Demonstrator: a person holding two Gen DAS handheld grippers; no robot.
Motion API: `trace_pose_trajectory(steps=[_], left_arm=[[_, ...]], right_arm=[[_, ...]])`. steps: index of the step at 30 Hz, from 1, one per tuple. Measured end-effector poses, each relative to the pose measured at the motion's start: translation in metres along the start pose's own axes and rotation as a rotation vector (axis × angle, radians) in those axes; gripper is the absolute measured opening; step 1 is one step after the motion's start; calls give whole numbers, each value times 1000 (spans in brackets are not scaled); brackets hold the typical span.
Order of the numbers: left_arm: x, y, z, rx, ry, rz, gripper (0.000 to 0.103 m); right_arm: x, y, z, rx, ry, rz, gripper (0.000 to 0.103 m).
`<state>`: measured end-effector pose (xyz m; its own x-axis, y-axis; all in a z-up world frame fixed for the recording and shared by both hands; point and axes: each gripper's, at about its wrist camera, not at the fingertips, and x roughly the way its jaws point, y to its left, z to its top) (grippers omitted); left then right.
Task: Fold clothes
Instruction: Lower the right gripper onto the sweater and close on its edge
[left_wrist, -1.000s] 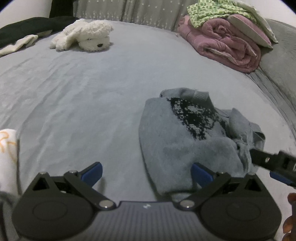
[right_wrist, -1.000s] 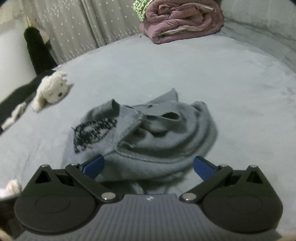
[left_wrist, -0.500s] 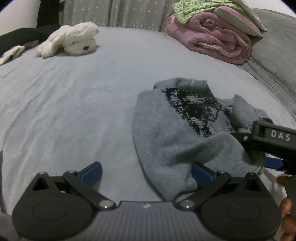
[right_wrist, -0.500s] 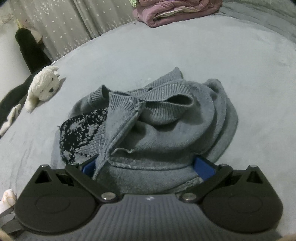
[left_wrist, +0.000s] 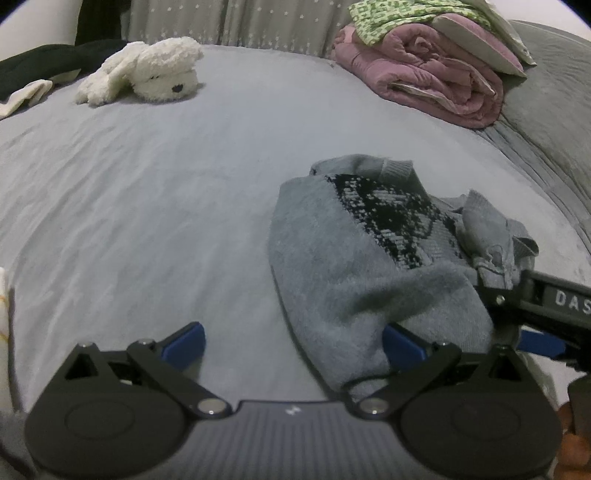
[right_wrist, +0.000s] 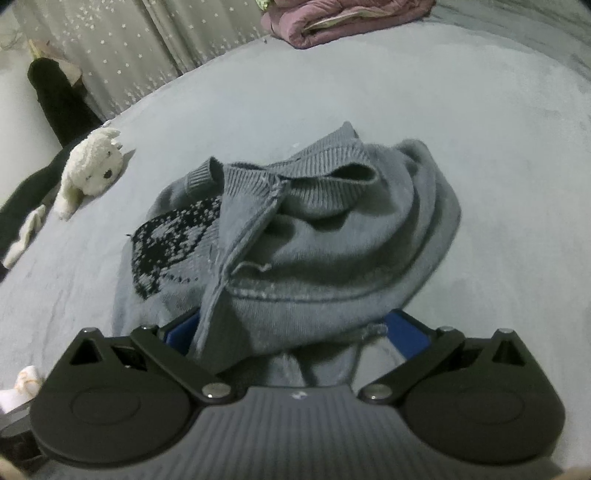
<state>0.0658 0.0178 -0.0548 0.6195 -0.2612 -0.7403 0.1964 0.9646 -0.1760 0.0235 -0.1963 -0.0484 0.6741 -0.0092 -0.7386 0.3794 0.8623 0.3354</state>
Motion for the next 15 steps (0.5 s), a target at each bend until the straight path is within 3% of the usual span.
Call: trace_pose_trajectory(steps=[2,9,11,13,15], left_arm=[[-3,-1,-1,7,0,2,103],[-11,-1,-1,10,-8,-11,102],[-13,-1,-1,12,-6,-18,102],[-15,-1,0,18,-2,-32,102],[-16,-1,1,22,-4,-44,102]], right_arm=[[-5,-3,-2,19,2,15,95],[-18,-12,-7,108,18,91,56],[-18,-10,-6,108,16,116,40],[-20,-12,-5,112,15,149,12],[-23,-14,-4,115,12,166,10]])
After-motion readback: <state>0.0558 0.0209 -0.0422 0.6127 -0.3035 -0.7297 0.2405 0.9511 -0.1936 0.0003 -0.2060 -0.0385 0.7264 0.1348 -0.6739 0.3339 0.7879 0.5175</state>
